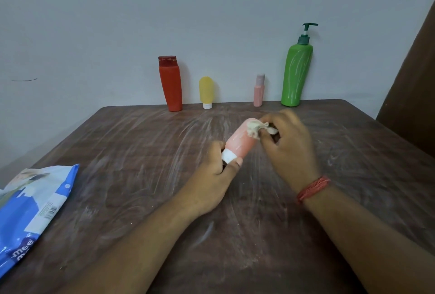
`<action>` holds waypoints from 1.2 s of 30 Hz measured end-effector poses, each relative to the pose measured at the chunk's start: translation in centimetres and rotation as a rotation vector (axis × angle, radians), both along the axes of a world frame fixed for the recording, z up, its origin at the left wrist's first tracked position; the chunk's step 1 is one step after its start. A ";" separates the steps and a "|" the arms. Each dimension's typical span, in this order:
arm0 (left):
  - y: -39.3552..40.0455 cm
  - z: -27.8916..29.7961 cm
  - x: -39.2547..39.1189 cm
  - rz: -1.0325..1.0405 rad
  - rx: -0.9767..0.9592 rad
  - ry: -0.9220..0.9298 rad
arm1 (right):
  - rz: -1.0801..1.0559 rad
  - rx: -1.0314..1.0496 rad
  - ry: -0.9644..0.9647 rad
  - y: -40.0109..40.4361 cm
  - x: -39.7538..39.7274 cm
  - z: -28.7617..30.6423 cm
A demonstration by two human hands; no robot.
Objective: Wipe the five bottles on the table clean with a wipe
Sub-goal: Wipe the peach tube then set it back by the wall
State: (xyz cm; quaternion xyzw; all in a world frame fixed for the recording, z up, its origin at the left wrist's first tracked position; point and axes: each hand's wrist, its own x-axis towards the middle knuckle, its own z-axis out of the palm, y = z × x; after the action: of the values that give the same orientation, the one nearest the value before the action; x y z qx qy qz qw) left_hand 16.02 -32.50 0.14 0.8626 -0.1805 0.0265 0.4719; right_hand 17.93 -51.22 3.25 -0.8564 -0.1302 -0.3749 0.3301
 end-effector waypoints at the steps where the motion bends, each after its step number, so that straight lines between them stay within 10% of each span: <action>1: -0.1 0.0 0.0 0.005 0.032 -0.033 | -0.023 0.002 0.017 -0.2 0.0 0.0; 8: 0.5 0.5 0.2 0.001 0.000 -0.091 | 0.223 -0.240 0.026 2.4 -1.4 -0.7; 14: 0.5 -0.2 0.5 -0.025 0.168 -0.192 | -0.028 -0.134 0.103 -0.6 0.1 0.3; 19: 0.5 -0.2 0.6 -0.026 0.126 -0.182 | 0.239 -0.286 0.097 1.7 -1.3 -0.2; 36: 1.4 0.0 0.9 0.102 0.382 -0.306 | 0.068 -0.398 0.165 -0.8 0.2 0.1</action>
State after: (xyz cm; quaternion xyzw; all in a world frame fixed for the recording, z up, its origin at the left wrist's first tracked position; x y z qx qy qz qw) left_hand 16.91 -31.11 0.17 0.9300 -0.2080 0.1461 0.2656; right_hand 18.13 -51.97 3.32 -0.9277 -0.2028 -0.2591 0.1764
